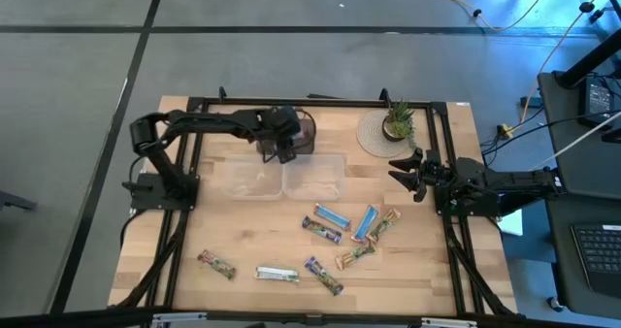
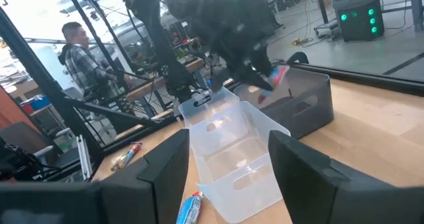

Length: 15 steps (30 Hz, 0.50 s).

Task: Pick and place Granola Bars by type
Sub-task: Put the red granola bar into the black bin

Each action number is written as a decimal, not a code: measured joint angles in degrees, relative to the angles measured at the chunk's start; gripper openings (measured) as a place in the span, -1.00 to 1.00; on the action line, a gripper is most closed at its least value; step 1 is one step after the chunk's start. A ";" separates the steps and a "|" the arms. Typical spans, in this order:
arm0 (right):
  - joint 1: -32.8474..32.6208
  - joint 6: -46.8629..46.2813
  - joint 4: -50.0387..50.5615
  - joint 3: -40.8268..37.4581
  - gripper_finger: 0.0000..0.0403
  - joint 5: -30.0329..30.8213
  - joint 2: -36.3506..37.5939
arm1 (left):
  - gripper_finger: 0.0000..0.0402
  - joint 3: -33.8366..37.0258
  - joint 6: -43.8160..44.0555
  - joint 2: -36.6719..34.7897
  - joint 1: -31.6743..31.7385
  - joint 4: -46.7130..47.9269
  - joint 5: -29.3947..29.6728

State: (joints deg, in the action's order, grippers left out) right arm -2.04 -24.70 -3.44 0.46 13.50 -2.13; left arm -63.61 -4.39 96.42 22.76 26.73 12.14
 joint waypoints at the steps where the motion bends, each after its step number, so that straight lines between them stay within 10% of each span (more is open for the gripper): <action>1: 0.00 0.15 0.00 -0.01 0.05 0.00 0.00 | -0.45 0.00 0.01 0.83 0.00 -0.01 0.07; 15: 0.00 -0.84 -0.74 -0.01 0.05 -0.05 0.00 | -0.45 0.00 0.58 3.79 -0.17 0.23 0.28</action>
State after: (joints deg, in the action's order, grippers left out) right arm -2.04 -25.54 -4.18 0.45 13.45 -2.13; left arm -63.61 -3.81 100.21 22.59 26.97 12.42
